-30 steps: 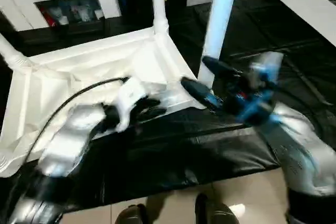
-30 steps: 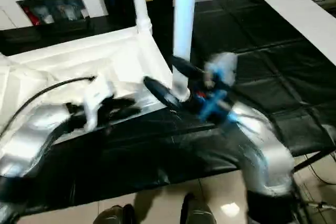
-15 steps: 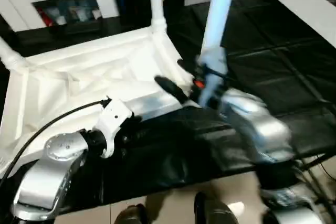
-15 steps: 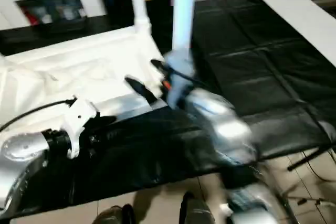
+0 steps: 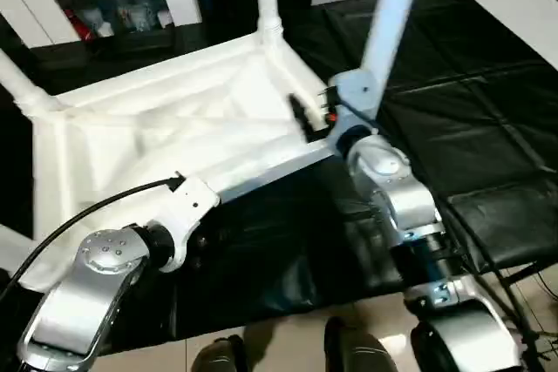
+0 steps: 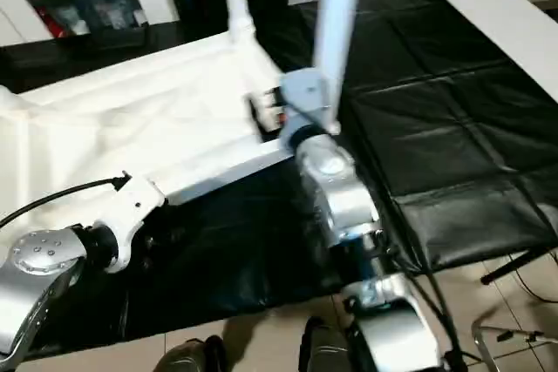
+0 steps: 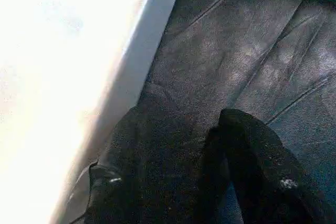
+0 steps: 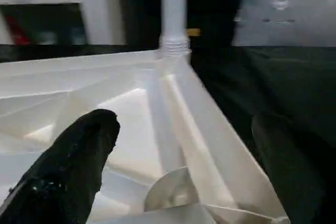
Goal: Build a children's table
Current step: Rotate leg to tighten
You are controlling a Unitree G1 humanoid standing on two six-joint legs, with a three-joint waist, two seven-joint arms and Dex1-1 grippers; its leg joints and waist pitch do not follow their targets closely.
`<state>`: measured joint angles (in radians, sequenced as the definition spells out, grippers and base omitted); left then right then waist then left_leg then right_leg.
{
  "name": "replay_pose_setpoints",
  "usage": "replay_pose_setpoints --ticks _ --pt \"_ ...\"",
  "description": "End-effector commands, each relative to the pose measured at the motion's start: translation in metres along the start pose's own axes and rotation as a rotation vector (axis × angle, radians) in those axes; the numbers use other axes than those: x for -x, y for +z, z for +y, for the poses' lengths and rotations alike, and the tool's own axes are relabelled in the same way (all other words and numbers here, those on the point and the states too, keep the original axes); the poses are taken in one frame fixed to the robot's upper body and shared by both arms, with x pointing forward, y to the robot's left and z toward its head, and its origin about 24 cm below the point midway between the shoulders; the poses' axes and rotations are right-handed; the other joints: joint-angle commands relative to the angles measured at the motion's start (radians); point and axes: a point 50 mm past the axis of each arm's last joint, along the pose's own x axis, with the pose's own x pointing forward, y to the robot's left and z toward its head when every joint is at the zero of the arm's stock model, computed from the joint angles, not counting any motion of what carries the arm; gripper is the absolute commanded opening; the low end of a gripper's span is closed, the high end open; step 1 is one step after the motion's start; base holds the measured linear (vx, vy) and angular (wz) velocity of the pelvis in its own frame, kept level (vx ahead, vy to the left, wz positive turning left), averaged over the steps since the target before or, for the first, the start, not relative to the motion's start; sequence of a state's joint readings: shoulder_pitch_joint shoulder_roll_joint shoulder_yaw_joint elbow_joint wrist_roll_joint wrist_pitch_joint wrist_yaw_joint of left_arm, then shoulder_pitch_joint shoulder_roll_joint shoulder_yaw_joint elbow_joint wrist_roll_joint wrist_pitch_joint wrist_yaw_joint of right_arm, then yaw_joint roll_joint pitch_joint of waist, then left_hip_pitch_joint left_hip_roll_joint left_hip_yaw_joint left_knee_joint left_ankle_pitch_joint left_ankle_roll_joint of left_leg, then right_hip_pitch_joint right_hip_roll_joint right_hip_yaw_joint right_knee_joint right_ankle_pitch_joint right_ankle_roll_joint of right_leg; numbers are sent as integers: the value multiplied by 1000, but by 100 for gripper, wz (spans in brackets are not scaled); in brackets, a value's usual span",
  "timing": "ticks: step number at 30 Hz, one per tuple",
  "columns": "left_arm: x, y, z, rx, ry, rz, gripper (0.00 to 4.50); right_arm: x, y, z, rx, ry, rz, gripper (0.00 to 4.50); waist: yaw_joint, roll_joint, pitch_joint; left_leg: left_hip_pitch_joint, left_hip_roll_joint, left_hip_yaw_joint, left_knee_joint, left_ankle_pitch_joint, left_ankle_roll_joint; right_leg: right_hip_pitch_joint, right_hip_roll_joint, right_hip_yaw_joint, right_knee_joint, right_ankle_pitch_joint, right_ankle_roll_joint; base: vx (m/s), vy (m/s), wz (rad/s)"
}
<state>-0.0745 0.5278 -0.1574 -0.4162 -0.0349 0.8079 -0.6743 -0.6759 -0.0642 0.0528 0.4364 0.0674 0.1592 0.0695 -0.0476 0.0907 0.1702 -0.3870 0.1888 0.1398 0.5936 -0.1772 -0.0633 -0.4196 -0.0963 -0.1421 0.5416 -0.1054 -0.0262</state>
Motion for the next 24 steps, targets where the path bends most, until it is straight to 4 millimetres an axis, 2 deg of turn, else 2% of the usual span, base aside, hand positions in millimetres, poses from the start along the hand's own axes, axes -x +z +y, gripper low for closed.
replay_pose_setpoints --ticks 1,3,5,6,7,9,12,14,16,19,21,22,23,24 --pt "2 -8 0 -13 12 51 230 1 -1 -21 0 -98 3 450 -8 7 -68 17 21 -6 -79 -367 35 44 -45 52 -52 -454 -124 0 0 0" --pt "2 -10 2 -23 28 68 230 -1 -1 -30 7 -130 -4 450 -5 9 -71 18 22 -2 -77 -338 40 44 -43 57 -48 -414 -144 0 0 0" --pt "2 -11 5 -26 52 73 230 -1 -1 -34 20 -140 -7 450 -5 6 -72 13 20 2 -76 -306 49 49 -40 63 -40 -380 -164 0 0 0" --pt "3 -12 9 -38 77 82 230 -1 -1 -40 30 -155 -9 450 -4 0 -74 11 20 3 -75 -292 55 51 -40 65 -36 -377 -171 0 0 0" --pt "3 -13 11 -48 93 88 230 0 -1 -45 36 -169 -10 450 -3 2 -73 12 20 3 -75 -291 56 50 -40 66 -37 -381 -173 0 0 0" --pt "3 -13 13 -53 107 90 230 1 -1 -52 41 -189 -9 450 -3 -1 -72 14 18 7 -73 -293 62 47 -39 68 -39 -398 -172 0 0 0" --pt "2 -13 16 -51 145 84 230 6 -3 -71 54 -241 -7 450 1 -6 -69 21 15 11 -71 -323 58 40 -37 71 -45 -463 -155 0 0 0" --pt "1 -12 17 -51 172 69 230 10 -4 -84 76 -271 -5 450 5 -5 -69 22 15 11 -70 -330 56 38 -36 71 -47 -488 -144 0 0 0" --pt "1 -12 18 -52 179 64 230 11 -5 -88 83 -280 -4 450 12 -7 -69 23 15 12 -70 -332 57 37 -36 71 -50 -507 -133 0 0 0" --pt "-1 -11 18 -55 191 34 230 19 -4 -113 115 -341 -1 450 15 -10 -69 20 14 12 -70 -334 58 37 -35 70 -53 -526 -118 0 0 0" --pt "-2 -9 16 -28 194 -21 230 23 -3 -122 118 -360 -3 450 14 -15 -68 17 10 14 -68 -331 64 37 -34 70 -55 -541 -113 0 0 0" --pt "-2 -9 16 -25 194 -27 230 23 -3 -122 118 -361 -3 450 15 -15 -71 15 10 14 -66 -321 67 39 -36 70 -55 -539 -111 0 0 0" --pt "-4 -7 14 23 214 -87 230 25 -2 -126 107 -359 -13 450 18 -4 -73 11 10 12 -66 -301 73 41 -37 71 -50 -521 -114 0 0 0" --pt "-4 -5 13 35 226 -130 230 26 -1 -125 96 -340 -25 450 13 -9 -74 3 9 12 -65 -287 80 45 -34 69 -50 -495 -118 0 0 0"
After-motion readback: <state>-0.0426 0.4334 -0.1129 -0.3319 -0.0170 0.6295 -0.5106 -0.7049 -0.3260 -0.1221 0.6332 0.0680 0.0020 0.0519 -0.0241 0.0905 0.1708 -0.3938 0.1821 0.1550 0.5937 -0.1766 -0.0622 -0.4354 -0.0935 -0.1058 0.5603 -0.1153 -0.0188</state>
